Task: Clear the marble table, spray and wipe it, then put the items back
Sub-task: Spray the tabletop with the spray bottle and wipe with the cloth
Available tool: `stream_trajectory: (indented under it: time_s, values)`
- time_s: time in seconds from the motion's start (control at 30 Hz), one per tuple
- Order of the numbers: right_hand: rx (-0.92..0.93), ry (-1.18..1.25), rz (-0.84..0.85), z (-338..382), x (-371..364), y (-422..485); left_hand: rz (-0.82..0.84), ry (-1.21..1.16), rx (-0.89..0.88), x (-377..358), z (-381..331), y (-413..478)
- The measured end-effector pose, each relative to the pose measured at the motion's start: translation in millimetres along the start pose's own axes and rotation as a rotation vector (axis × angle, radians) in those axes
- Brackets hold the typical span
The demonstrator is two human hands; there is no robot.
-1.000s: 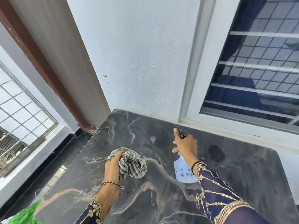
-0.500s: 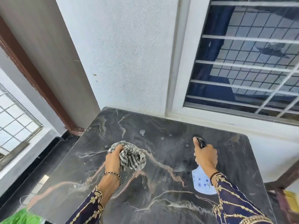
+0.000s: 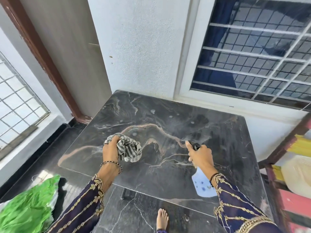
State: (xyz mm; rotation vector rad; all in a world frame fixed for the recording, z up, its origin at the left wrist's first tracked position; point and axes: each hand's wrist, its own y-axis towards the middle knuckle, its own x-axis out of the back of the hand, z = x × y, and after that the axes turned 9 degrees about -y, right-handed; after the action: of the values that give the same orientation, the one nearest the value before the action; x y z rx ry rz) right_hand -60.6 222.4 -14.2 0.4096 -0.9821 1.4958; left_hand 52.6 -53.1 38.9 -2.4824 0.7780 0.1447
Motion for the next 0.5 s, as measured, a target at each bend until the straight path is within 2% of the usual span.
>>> stream_trajectory:
  time_s: [0.1, 0.27, 0.43, 0.5]
  values:
    - [0.014, 0.037, 0.065, -1.5, -5.7, -38.4, 0.009, -0.014, -0.015, 18.4, 0.9, -18.2]
    - [0.062, -0.029, 0.039, -18.6, -28.6, -84.1, 0.018, -0.018, -0.022, 40.4, 3.0, -36.6]
    - [0.049, 0.008, 0.206, -40.0, -29.6, -112.9, 0.045, 0.004, -0.042, 44.1, 3.0, -47.2]
    - [0.038, -0.039, 0.202, -57.3, -30.0, -120.2, 0.064, 0.016, -0.027, 42.9, 5.7, -50.8]
